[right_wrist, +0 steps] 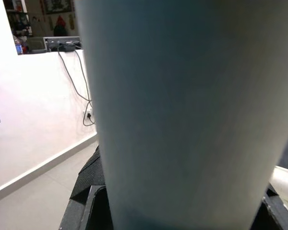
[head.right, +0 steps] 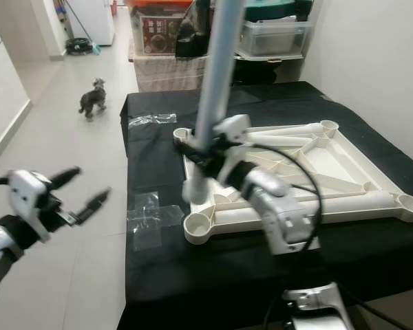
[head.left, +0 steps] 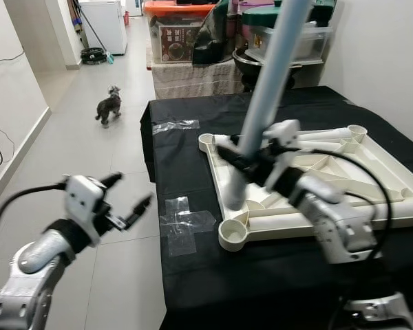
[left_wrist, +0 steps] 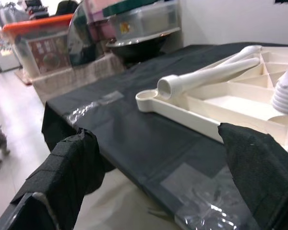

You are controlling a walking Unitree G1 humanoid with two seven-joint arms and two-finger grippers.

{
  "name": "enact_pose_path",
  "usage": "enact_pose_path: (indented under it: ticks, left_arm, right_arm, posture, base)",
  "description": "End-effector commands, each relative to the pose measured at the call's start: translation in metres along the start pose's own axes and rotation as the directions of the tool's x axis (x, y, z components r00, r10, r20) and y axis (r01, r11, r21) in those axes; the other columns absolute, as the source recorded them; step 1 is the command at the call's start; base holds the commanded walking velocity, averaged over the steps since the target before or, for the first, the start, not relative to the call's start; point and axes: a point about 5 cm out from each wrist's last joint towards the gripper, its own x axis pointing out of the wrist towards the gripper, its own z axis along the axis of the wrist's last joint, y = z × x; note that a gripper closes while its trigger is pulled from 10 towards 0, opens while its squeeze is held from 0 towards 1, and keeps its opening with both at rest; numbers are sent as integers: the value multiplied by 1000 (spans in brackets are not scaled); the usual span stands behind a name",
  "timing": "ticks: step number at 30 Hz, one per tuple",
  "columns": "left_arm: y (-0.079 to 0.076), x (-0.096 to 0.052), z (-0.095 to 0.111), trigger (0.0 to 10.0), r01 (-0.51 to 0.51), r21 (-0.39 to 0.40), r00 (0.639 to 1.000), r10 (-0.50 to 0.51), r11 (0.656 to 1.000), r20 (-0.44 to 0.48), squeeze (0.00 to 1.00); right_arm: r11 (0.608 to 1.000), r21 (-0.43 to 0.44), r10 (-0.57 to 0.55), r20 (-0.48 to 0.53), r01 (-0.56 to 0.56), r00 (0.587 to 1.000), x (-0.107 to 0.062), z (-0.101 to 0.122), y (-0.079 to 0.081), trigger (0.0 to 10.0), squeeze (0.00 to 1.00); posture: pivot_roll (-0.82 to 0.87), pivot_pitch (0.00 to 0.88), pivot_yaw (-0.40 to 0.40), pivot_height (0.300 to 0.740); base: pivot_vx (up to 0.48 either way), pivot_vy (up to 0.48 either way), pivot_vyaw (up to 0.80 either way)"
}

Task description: Building children table

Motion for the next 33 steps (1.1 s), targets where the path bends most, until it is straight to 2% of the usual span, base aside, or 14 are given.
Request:
enact_pose_path:
  ticks: [1, 2, 4, 6, 7, 8, 9, 12, 20, 25, 27, 33]
  left_arm:
    - [-11, -8, -14, 10000, -4, -40, 998, 1, 999, -57, 0]
    - [-11, -8, -14, 10000, -4, -40, 998, 1, 999, -57, 0]
    - [-23, -17, -26, 10000, -5, -74, 995, -2, 997, -101, 0]
    - [-28, -19, -29, 10000, -2, -88, 994, -7, 996, -112, 0]
    - [-28, -19, -29, 10000, -2, -88, 994, -7, 996, -112, 0]
    - [-36, -17, -31, 10000, -15, -132, 994, 1, 991, -106, 0]
    - [-39, -16, -31, 10000, -23, -150, 994, 8, 988, -105, 0]
    - [-42, -14, -31, 10000, -37, -176, 995, 19, 984, -103, 0]
    - [-49, -16, -34, 10000, -71, -205, 990, 44, 976, -136, 0]
    - [-45, -20, -35, 10000, -101, -231, 987, 69, 968, -144, 0]
    - [-45, -18, -35, 10000, -104, -244, 987, 70, 964, -144, 0]
    - [-45, -15, -34, 10000, -104, -227, 989, 75, 968, -131, 0]
  right_arm:
    - [999, -22, 33, 28, -33, 999, -2, 4, 2, 0, 0]
    - [999, -22, 33, 28, -33, 999, -2, 4, 2, 0, 0]
    - [996, -27, 90, 35, -89, 995, -6, 1, 9, 0, 0]
    - [992, -21, 123, 34, -122, 992, -7, -2, 15, 0, 0]
    - [992, -21, 123, 34, -122, 992, -7, -2, 15, 0, 0]
    - [981, -2, 192, 38, -192, 981, -6, -9, 27, 0, 0]
    - [977, 0, 214, 38, -214, 976, -5, -12, 31, 0, 0]
    - [972, -7, 234, 32, -234, 972, -3, -17, 36, 0, 0]
    - [978, -38, 207, 21, -206, 978, 1, -25, 35, 0, 0]
    - [988, 5, 155, 42, -156, 987, 1, -24, 34, 0, 0]
    - [991, 37, 128, 65, -131, 990, 1, -22, 34, 0, 0]
    - [993, 15, 115, 70, -116, 991, -1, -21, 33, 0, 0]
  posture:
    - [27, 0, -28, 740]
    - [27, 0, -28, 740]
    - [28, 0, -27, 740]
    - [30, 0, -30, 740]
    - [30, 0, -30, 740]
    - [33, 0, -31, 740]
    - [33, 0, -31, 740]
    - [41, 0, -34, 740]
    - [52, 0, -38, 740]
    - [50, 0, -38, 740]
    - [41, 0, -31, 740]
    - [31, 0, -25, 740]
  base:
    - [0, 0, 0]
    - [0, 0, 0]
    - [0, 0, 0]
    - [0, 0, 0]
    - [0, 0, 0]
    - [0, 0, 0]
    - [0, 0, 0]
    - [0, 0, 0]
    - [0, 0, 0]
    - [0, 0, 0]
    - [0, 480, -791]
    - [0, 404, -260]
